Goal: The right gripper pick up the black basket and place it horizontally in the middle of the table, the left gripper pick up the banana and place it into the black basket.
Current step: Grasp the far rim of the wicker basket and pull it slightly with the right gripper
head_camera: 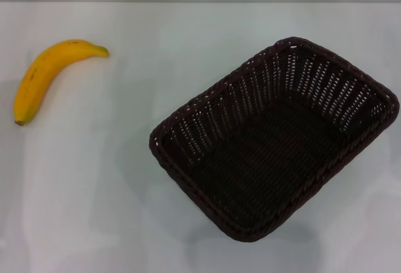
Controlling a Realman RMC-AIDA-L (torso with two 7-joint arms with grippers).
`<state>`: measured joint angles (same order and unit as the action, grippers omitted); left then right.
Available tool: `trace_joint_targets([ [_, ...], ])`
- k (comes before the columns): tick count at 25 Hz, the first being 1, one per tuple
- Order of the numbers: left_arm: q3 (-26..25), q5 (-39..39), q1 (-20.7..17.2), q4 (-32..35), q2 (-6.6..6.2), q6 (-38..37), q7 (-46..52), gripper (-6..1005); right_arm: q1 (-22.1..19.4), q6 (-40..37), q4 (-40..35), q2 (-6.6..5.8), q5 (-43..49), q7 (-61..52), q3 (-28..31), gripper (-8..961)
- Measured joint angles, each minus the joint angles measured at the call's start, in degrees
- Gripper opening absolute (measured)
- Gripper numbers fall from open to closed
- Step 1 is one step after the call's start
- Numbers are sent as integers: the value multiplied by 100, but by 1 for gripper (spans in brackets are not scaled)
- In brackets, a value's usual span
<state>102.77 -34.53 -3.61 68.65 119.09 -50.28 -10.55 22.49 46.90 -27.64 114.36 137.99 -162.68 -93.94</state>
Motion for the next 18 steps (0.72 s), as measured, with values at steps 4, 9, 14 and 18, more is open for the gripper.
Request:
trace_joint_targets([
  [4, 17, 0, -7, 0, 1, 0, -1, 786, 24, -519, -231, -62, 182, 1, -1, 725],
  [9, 35, 0, -41, 2, 1, 1, -1, 786, 34, -909, -501, -110, 340, 4, 40, 706],
  [14, 35, -1, -64, 43, 1, 1, 0, 787, -86, -1191, -909, -199, 347, 6, 46, 705],
  [18, 34, -1, -70, 64, 1, 1, 0, 787, -195, -1304, -1151, -283, 350, 7, 45, 707],
])
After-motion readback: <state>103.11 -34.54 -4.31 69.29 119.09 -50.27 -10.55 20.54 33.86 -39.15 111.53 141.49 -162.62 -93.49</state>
